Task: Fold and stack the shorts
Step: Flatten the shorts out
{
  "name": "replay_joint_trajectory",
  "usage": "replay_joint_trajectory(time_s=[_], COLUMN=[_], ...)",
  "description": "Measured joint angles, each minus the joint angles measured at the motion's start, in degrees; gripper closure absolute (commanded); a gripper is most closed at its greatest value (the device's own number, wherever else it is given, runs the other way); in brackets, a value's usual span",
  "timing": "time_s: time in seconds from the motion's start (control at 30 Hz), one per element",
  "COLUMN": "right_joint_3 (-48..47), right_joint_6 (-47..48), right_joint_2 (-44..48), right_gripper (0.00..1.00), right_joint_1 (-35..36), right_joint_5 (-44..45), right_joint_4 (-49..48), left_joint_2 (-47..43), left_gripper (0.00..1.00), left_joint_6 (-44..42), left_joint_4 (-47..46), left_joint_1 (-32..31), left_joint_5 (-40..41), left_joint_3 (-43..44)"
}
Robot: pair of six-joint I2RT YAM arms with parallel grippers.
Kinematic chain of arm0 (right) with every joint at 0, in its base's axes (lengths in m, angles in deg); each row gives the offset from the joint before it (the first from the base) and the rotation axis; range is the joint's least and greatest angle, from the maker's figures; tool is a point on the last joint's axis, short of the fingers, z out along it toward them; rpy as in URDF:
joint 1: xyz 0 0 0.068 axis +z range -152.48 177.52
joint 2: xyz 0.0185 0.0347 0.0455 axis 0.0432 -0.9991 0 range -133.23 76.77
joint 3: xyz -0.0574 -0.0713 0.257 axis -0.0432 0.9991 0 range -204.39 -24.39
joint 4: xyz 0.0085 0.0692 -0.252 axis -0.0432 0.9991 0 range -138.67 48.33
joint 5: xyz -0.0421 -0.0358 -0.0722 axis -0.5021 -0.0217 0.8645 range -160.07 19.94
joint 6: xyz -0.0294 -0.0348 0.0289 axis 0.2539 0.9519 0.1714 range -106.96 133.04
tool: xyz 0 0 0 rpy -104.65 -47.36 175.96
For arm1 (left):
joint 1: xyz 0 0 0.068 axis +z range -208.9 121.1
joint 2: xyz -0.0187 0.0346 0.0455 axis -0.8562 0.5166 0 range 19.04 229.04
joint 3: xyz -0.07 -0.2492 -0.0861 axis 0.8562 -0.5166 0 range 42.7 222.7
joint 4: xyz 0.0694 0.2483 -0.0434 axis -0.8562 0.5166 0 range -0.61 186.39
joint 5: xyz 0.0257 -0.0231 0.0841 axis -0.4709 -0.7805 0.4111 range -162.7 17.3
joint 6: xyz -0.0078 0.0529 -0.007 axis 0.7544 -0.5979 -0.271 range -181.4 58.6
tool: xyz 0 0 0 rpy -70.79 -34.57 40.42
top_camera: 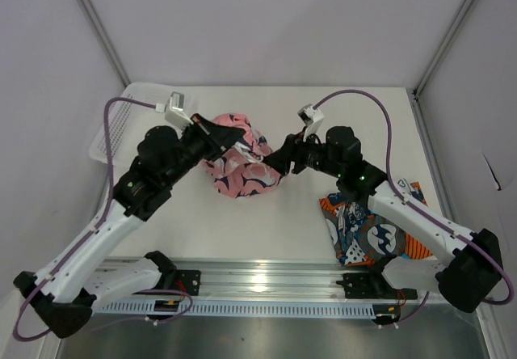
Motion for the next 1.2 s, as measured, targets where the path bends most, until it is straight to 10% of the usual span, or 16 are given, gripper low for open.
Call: replay_joint_trajectory(time_s=[0.23,0.5,0.77,1.2], right_joint_3=[-0.98,-0.90,-0.83,7.26], right_joint_6=[1.70,3.50,1.36,2.91], right_joint_2=[9.92,20.13,12.81,6.08], right_gripper=[0.31,0.32,0.13,0.18], right_joint_1=[1.81,-3.04,-9.70,-3.15], right_joint_5=[0.15,4.20,2.71,-0.35], right_joint_4=[3.69,8.44,6.78,9.68], left_joint_2=[-4.13,11.45,11.91,6.19], left_gripper=[1.00,1.00,1.00,0.82], left_joint_6=[-0.20,-0.22,5.53,15.21], left_joint_4=[1.01,-2.54,-1.36,0.83], left_joint_1=[-13.27,-24.63,-9.05,15.67], left_joint_5=[9.27,17.16,18.56,19.89], left_joint_3=[4.90,19.87,15.08,-18.51])
